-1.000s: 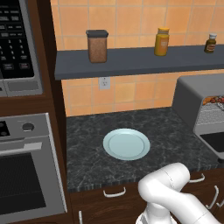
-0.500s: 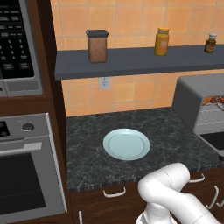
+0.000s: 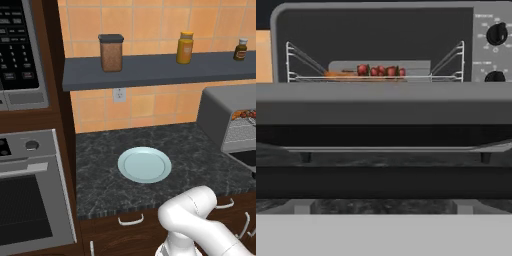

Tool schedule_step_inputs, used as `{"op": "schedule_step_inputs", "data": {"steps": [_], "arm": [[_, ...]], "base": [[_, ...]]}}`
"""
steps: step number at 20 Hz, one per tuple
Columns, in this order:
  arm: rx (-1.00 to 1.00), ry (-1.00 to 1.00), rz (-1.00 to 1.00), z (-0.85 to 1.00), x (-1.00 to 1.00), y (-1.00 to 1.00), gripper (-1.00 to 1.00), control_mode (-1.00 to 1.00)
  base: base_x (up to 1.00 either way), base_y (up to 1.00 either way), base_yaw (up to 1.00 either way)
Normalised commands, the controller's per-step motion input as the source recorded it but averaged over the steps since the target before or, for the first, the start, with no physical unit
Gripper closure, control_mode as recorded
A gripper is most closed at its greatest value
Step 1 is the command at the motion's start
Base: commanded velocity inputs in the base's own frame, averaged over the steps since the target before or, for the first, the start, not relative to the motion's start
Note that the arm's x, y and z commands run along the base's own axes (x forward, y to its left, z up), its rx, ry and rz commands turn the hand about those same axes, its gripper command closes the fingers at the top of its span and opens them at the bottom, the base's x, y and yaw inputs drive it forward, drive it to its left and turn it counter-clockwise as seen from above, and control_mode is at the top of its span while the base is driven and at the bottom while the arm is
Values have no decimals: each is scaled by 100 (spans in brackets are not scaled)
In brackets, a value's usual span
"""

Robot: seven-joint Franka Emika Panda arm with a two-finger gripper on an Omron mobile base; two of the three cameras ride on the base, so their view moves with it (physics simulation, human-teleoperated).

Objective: Pick up the kebab skewer and baguette bread, and place them inside the toaster oven. Close the toaster oven door and start by setting the timer.

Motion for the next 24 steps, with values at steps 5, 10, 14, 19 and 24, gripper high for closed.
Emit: {"op": "schedule_step_inputs", "data": {"steps": [5,10,14,19,24], "arm": [[0,-1,0,30,25,6,-100,-100],[0,-3,0,33,28,7,-100,-100],[0,-1,0,27,32,9,-100,-100],[0,-1,0,20,30,10,-100,-100],[0,-1,0,21,28,11,-100,-100]], "base": [[0,0,0],[0,0,0],[0,0,0],[0,0,0],[0,0,0]]}}
